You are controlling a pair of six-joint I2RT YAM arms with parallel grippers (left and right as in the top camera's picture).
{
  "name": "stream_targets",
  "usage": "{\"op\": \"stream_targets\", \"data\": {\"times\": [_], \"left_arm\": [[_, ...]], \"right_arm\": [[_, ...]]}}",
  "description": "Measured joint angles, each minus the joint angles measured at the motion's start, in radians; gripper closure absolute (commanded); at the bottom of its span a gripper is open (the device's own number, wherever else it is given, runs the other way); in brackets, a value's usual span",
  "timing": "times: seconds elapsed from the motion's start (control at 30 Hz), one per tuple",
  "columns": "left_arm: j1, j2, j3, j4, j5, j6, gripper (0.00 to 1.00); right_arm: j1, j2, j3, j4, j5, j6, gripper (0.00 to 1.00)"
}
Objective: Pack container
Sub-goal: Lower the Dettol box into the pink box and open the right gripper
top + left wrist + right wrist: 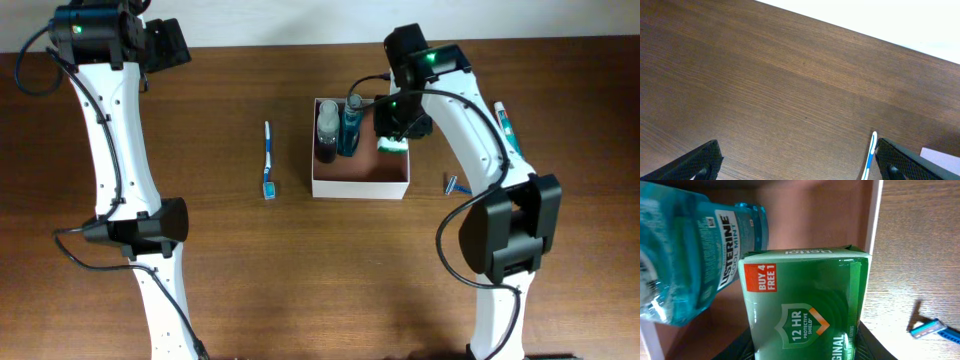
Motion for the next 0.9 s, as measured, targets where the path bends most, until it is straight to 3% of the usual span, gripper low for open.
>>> {"op": "stream_targets", "data": {"times": [0.23,0.3,0.9], "left_arm": [[0.0,0.0,0.0,0.0,0.0,0.0,0.01],[0.0,0.0,0.0,0.0,0.0,0.0,0.01],[0.0,0.0,0.0,0.0,0.0,0.0,0.01]], "right_arm": [[0.022,0.031,0.0,0.015,0.0,0.0,0.6],[0.027,0.034,0.0,0.019,0.0,0.003,0.55],[0.031,0.095,-0.01,0.051,0.016,0.003,0.53]]}}
